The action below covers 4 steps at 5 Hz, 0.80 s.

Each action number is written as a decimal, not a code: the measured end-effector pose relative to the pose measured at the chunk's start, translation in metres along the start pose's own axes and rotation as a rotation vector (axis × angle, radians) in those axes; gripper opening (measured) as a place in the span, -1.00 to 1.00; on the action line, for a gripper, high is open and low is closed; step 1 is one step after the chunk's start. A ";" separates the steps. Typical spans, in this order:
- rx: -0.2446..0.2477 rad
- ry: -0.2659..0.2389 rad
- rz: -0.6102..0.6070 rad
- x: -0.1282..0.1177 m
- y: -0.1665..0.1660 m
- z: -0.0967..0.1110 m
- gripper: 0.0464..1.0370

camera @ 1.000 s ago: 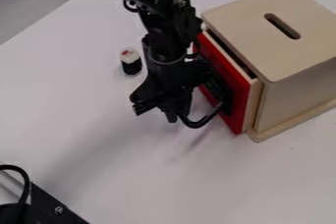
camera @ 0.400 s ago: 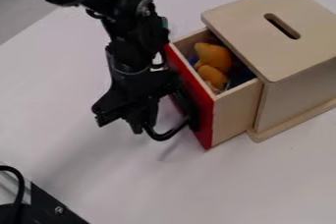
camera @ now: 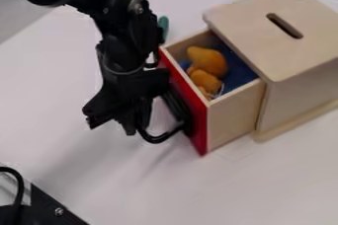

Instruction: Open the drawer

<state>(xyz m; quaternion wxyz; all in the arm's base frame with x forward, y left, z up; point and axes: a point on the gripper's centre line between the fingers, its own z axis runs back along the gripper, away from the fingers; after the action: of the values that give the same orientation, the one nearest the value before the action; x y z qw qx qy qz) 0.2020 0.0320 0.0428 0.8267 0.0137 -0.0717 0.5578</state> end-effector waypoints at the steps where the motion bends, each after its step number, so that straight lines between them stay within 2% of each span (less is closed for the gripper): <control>1: 0.002 0.016 0.059 0.003 0.003 0.000 -0.36; 2: 0.007 0.018 0.060 0.005 0.001 0.000 0.27; 3: -0.001 0.016 0.047 0.006 -0.001 0.001 0.83; 4: -0.002 0.014 0.032 0.010 -0.003 0.004 0.93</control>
<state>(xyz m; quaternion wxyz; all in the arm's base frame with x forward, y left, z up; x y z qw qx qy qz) 0.2077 0.0401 0.0483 0.8183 0.0077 -0.0666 0.5709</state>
